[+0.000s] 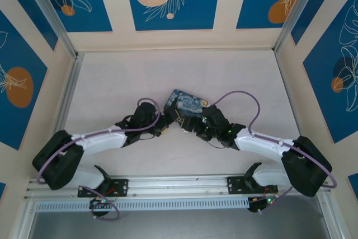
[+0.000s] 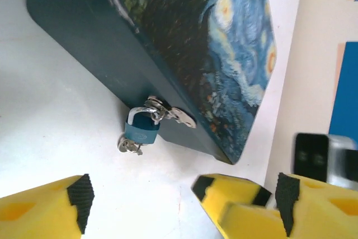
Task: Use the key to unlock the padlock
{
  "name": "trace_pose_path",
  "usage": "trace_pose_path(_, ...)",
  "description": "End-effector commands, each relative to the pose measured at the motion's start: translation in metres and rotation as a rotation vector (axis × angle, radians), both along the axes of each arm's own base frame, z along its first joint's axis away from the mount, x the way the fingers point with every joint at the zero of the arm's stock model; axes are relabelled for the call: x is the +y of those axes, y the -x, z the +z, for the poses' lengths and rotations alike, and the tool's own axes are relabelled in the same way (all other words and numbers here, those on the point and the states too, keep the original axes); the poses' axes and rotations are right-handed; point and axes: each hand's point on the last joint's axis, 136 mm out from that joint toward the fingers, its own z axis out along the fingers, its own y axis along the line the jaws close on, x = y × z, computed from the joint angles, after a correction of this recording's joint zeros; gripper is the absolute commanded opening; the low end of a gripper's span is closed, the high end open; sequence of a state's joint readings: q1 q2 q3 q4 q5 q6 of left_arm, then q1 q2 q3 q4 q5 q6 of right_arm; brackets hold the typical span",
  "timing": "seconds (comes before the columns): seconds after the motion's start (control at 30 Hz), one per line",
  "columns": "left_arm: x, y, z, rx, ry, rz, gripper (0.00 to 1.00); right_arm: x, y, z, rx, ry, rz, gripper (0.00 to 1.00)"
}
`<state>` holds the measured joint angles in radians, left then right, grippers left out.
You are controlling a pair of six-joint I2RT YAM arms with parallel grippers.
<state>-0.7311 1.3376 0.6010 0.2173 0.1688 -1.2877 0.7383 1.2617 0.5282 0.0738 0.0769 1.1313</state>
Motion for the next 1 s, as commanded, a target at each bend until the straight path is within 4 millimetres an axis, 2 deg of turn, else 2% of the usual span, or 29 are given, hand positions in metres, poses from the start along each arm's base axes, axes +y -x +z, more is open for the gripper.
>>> trace_pose_path(0.0,0.028,-0.004,0.005,-0.030,-0.131,0.040,0.96,0.014,-0.012,0.011,-0.005,-0.062,-0.010,0.73)
trace_pose_path(0.03,0.032,-0.005,0.009,-0.041,-0.148,0.043,0.99,0.015,-0.014,0.011,-0.005,-0.062,-0.013,0.73)
trace_pose_path(0.23,0.048,-0.010,0.029,-0.083,-0.225,0.039,1.00,0.016,-0.040,0.013,-0.033,-0.047,-0.029,0.73)
trace_pose_path(0.43,0.048,-0.011,0.033,-0.095,-0.242,0.025,1.00,0.004,-0.078,0.016,-0.028,-0.031,-0.057,0.73)
trace_pose_path(0.63,0.048,-0.011,0.034,-0.100,-0.245,0.020,1.00,-0.005,-0.120,0.032,-0.074,-0.002,-0.056,0.72)
trace_pose_path(0.7,0.047,-0.013,0.037,-0.105,-0.252,0.013,1.00,-0.004,-0.121,0.039,-0.091,-0.011,-0.029,0.71)
trace_pose_path(0.77,0.046,-0.016,0.041,-0.118,-0.265,0.005,1.00,-0.004,-0.114,0.045,-0.118,-0.021,0.000,0.70)
trace_pose_path(0.97,0.044,-0.032,0.047,-0.149,-0.306,-0.007,1.00,-0.018,-0.085,0.031,-0.177,-0.020,0.032,0.70)
